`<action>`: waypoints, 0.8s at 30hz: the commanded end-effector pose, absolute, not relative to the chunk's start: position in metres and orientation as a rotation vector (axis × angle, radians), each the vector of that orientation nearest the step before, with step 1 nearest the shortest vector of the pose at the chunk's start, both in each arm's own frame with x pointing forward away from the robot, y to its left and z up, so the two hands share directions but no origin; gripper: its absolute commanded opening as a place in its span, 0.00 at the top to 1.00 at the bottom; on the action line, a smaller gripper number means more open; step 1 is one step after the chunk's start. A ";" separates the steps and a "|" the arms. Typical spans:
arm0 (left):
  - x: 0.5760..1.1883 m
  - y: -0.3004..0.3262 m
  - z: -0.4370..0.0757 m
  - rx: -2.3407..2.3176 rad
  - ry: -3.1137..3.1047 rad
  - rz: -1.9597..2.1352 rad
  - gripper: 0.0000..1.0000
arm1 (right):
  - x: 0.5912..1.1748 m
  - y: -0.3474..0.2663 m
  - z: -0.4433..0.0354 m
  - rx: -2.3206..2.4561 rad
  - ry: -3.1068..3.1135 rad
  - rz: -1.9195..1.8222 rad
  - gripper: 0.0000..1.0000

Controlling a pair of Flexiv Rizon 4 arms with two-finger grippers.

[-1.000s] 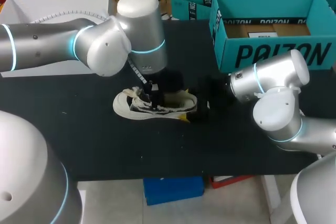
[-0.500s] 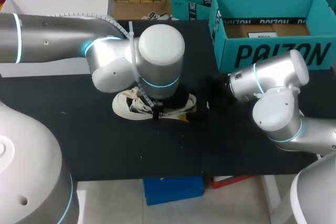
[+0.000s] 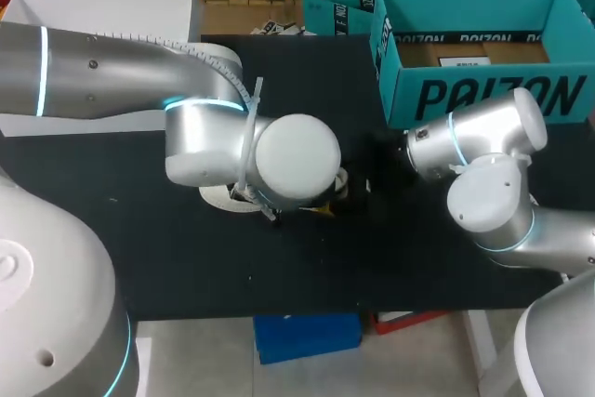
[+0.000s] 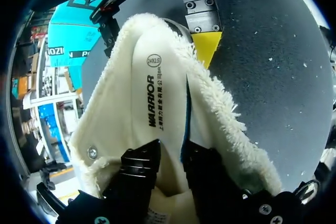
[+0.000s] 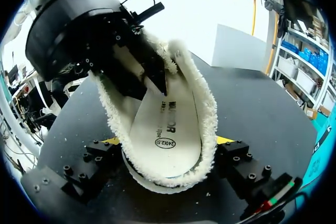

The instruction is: Take the shoe out of the shoebox, open the shoe tongue, remove and reinsert the insole, then place the shoe into the shoebox

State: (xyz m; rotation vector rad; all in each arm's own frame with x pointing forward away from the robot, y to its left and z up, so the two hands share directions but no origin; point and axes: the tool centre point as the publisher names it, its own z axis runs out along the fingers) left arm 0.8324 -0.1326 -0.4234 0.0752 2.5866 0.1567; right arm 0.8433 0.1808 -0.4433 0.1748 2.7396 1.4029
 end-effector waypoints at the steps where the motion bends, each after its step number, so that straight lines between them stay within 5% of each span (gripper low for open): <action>1: 0.873 -0.110 -0.500 0.070 2.434 0.078 0.75 | 0.844 0.179 -0.445 0.179 2.741 1.403 1.00; 14: 0.894 -0.108 -0.508 0.043 2.402 0.002 0.78 | 0.844 0.179 -0.445 0.179 2.741 1.403 1.00; 15: 0.894 -0.108 -0.508 0.048 2.408 -0.002 0.80 | 0.844 0.179 -0.445 0.179 2.741 1.403 1.00; 17: 0.892 -0.109 -0.505 0.052 2.435 -0.027 1.00 | 0.844 0.179 -0.445 0.179 2.741 1.403 1.00; 24: 0.884 -0.109 -0.486 0.037 2.584 -0.145 1.00 | 0.844 0.179 -0.445 0.179 2.741 1.403 1.00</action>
